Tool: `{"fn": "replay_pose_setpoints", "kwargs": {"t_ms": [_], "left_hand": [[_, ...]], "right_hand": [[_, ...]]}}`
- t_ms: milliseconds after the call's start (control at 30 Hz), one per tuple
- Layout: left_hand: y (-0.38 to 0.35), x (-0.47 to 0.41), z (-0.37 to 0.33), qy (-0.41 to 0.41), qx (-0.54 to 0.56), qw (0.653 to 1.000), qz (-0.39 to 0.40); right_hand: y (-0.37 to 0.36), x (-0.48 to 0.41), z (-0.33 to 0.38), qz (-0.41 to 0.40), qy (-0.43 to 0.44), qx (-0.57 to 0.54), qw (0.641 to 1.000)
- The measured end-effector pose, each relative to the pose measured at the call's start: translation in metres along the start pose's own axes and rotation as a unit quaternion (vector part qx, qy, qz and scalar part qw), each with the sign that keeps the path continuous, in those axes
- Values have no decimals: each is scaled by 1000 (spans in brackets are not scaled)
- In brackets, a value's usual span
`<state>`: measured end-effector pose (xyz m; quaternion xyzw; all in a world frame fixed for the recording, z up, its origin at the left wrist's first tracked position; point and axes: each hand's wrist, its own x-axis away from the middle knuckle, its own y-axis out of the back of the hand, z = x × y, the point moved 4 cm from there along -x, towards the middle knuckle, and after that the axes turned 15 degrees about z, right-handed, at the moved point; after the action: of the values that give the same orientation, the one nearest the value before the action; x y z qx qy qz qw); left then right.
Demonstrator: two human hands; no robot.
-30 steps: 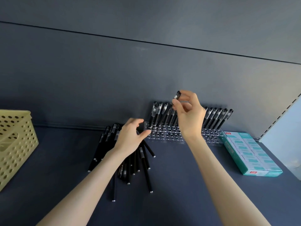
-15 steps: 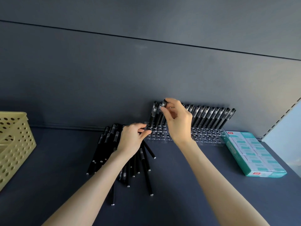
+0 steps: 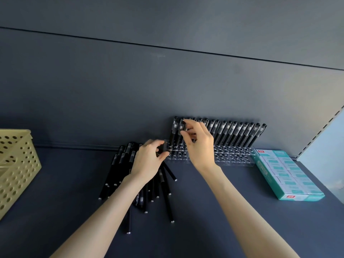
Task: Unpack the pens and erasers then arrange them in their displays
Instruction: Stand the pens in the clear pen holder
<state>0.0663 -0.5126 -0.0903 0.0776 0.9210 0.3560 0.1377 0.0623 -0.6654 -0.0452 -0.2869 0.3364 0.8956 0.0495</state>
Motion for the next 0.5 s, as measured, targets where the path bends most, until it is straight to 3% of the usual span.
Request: {"fn": "replay_pose_setpoints", "kwargs": {"t_ms": [167,300,367,500], "left_hand": [[30,32,8,39,-42,996,-69],[42,64,27,156,-100,981,-64],[42,75,35,205,-114,971,-38],[38,83,45,249,-102,963,-3]], "right_hand": [[-7,25,18,-12,5,-26,1000],[-39,49,21,103,-73,-25,992],[-54,59,17,154,-126,35,979],[-71,69,13,208,-200,106,952]]}}
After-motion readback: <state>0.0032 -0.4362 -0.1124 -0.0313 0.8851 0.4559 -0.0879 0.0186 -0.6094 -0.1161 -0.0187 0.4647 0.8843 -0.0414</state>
